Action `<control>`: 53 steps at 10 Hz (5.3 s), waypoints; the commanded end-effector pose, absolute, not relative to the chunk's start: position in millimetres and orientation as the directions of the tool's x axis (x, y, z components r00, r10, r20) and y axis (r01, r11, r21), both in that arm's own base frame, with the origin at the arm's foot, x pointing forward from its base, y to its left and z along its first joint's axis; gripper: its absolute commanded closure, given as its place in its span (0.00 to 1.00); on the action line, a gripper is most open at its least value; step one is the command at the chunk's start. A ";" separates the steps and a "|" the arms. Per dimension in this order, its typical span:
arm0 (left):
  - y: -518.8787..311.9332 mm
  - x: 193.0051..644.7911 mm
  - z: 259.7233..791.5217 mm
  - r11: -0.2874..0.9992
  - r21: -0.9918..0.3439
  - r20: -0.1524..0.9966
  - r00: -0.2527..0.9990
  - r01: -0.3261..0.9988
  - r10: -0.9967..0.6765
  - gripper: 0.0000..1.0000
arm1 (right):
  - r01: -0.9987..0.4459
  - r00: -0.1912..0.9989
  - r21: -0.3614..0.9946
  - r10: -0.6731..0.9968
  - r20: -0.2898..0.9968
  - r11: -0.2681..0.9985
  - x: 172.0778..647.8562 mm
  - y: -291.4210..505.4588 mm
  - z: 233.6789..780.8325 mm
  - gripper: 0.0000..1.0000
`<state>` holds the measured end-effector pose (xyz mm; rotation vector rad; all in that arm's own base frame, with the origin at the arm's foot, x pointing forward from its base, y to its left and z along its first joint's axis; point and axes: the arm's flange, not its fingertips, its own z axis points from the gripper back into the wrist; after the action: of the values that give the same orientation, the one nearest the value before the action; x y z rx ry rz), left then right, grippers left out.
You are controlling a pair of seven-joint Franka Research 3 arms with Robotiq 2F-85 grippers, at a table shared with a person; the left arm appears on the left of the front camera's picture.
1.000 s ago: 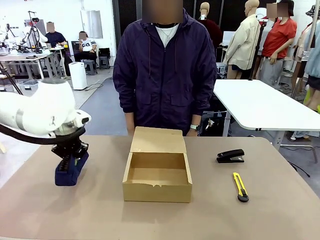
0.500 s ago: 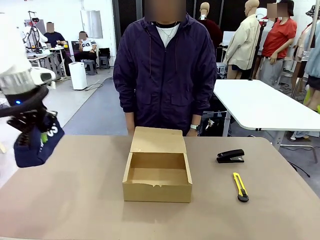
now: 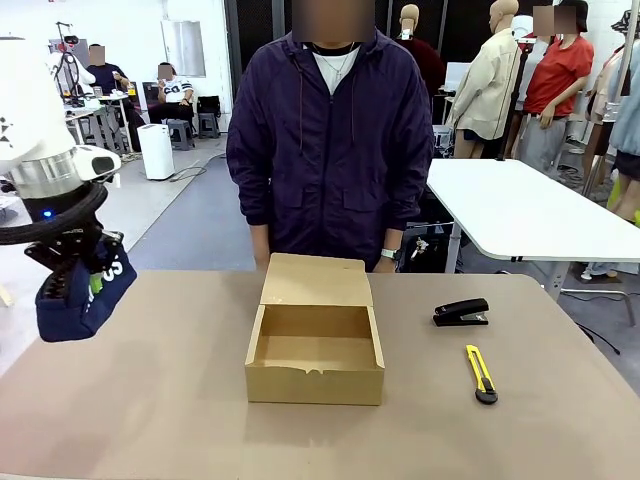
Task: Pack the items into the box.
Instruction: Pick up the item indicated by the person and place it inside the Mailer Box.
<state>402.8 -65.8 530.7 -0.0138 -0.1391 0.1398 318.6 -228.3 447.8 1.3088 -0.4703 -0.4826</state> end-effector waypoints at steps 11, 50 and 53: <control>-340.8 451.2 532.0 -0.112 0.037 0.467 -0.116 0.993 -0.876 1.00 | 0.051 0.815 0.978 -0.574 0.077 0.204 319.7 -230.1 450.3 0.00; -91.0 371.3 556.3 0.611 -0.463 0.569 0.744 0.642 -0.351 0.00 | 0.051 0.815 0.978 -0.574 0.077 0.204 319.7 -230.1 450.3 0.00; 32.1 331.6 525.6 0.587 -0.671 0.562 0.827 0.452 0.006 0.00 | 0.051 0.815 0.978 -0.574 0.077 0.204 319.7 -230.1 450.3 0.00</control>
<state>332.7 22.2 530.5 -0.8515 -0.4710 -0.3774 319.5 -230.1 448.7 1.3058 -0.4711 -0.4825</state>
